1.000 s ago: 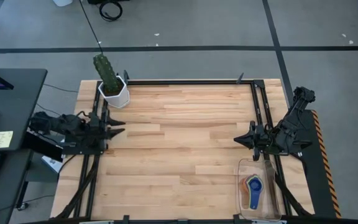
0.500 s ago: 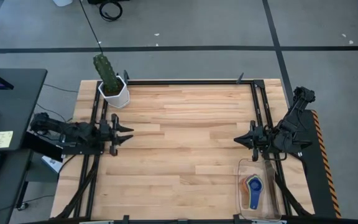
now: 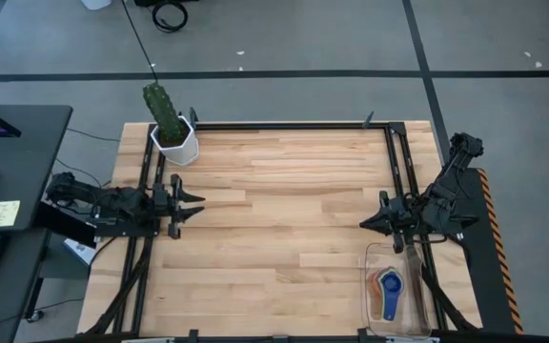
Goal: Nest measuring cups in basket
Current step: Return to Home Position
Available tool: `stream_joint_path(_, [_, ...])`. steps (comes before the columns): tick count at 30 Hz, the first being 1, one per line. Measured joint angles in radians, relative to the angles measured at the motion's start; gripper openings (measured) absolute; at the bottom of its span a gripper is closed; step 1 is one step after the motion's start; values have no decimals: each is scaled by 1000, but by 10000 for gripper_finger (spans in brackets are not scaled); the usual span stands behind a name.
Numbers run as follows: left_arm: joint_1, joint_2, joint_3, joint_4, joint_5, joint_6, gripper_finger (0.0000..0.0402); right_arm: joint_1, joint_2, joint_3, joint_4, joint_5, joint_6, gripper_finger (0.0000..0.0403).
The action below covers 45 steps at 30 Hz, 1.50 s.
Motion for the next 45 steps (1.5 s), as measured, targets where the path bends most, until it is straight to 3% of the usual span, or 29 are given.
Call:
stream_joint_path(11, [0, 0, -2, 51, 0, -11, 121, 0, 0, 0, 8, -235, -3, 13])
stream_joint_path(19, [0, 0, -2, 58, 0, -11, 121, 0, 0, 0, 8, -335, -3, 13])
stream_joint_path(45, [0, 0, -2, 64, 0, -11, 121, 0, 0, 0, 7, -339, -3, 13])
